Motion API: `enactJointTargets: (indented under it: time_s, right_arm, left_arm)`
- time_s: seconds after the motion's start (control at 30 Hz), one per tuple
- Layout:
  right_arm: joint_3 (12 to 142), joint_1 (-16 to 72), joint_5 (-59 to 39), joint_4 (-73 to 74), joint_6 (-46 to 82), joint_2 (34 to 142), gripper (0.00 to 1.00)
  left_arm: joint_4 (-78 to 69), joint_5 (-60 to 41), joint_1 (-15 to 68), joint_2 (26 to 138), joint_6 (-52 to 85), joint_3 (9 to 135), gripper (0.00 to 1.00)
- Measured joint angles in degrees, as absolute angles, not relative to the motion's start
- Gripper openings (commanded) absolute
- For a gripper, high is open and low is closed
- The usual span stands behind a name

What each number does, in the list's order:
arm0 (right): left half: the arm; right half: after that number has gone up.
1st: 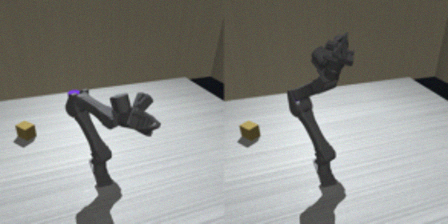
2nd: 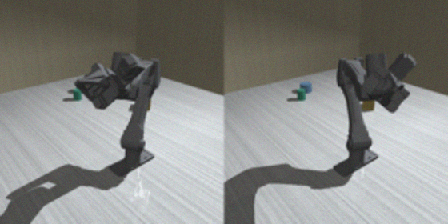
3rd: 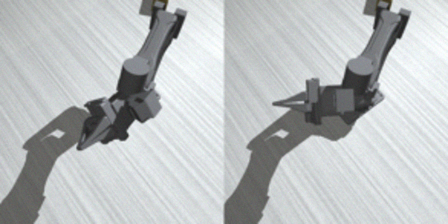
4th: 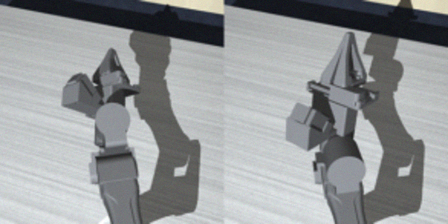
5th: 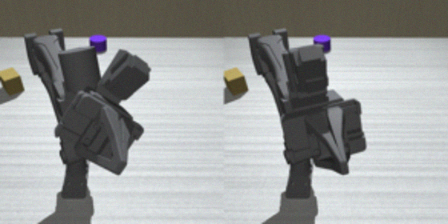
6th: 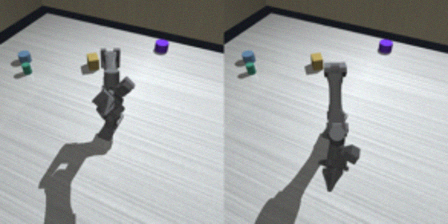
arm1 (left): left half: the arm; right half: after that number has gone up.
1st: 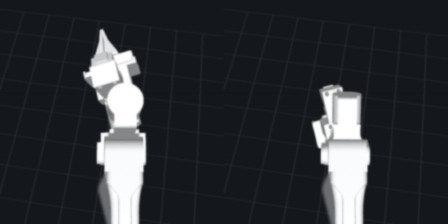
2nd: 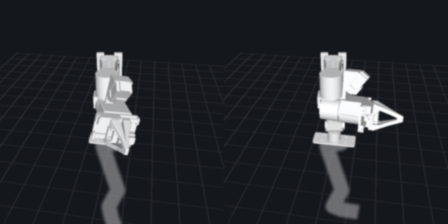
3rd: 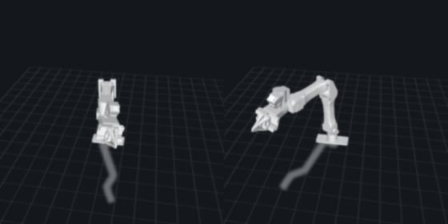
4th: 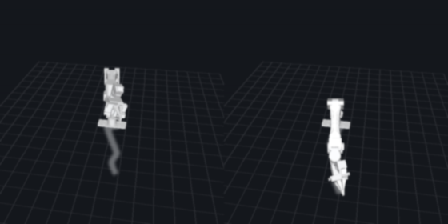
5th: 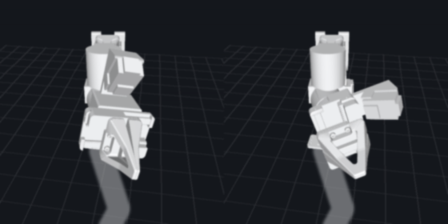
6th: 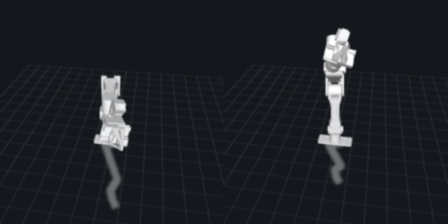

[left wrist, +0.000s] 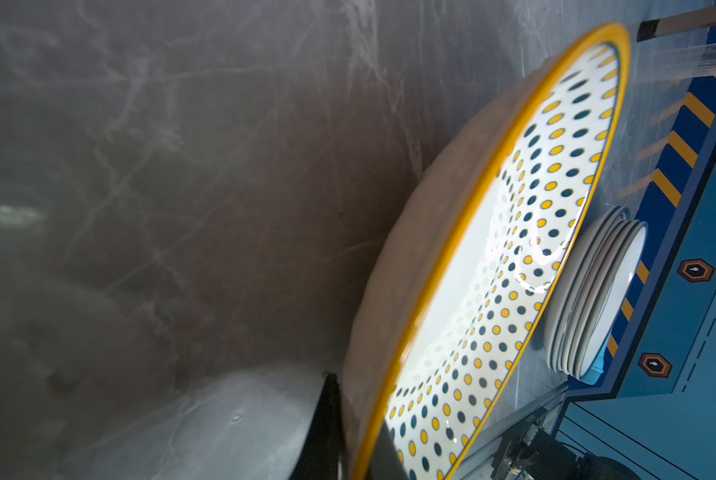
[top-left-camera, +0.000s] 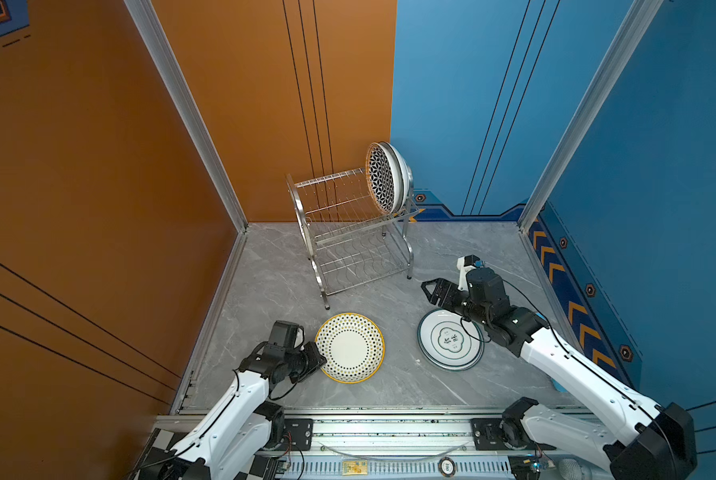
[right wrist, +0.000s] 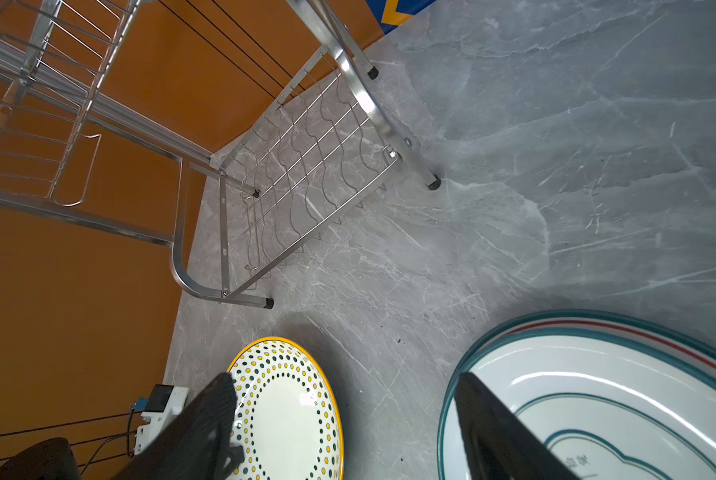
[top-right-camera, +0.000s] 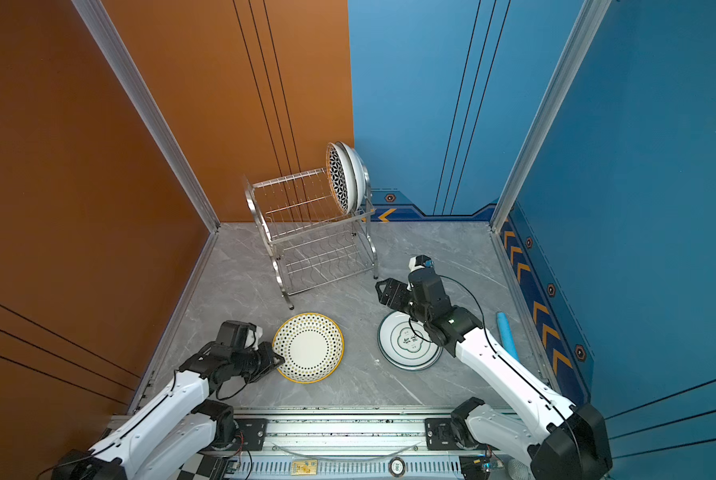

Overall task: Unload the plates from the dish rack
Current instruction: 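Open the right gripper and draw it back from the dotted plate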

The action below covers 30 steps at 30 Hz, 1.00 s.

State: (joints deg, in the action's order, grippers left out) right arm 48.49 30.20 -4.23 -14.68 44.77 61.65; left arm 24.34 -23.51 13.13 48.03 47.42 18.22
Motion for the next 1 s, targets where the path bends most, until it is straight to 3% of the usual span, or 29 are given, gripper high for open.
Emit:
enactJointTargets:
  time_s: [0.4, 0.57, 0.7, 0.73, 0.77, 1.0]
  right_arm:
    - [48.49, 29.56, -4.25, -15.38, 44.38, 61.1, 0.81]
    - [48.49, 29.32, -4.27, -16.29, 43.86, 61.04, 0.81]
    - [48.69, 29.23, -4.32, -17.19, 43.27, 61.06, 0.84]
    - [48.97, 29.23, -4.45, -17.63, 43.16, 61.06, 0.85]
    - [49.41, 29.26, -4.45, -18.15, 42.81, 61.1, 0.86]
    - [57.01, 30.35, -4.01, -23.03, 38.98, 62.17, 0.93]
  left_arm:
    - [23.38, -23.51, 12.91, 48.49, 46.76, 18.0, 0.28]
    - [23.44, -23.0, 12.71, 48.45, 46.46, 18.0, 0.54]
    - [24.4, -21.43, 11.81, 48.12, 46.57, 18.02, 0.65]
    - [24.73, -21.04, 11.33, 47.88, 46.54, 18.02, 0.75]
    - [25.08, -20.75, 10.96, 47.62, 46.52, 18.02, 0.94]
    - [26.22, -19.18, 9.56, 46.59, 46.3, 19.18, 0.98]
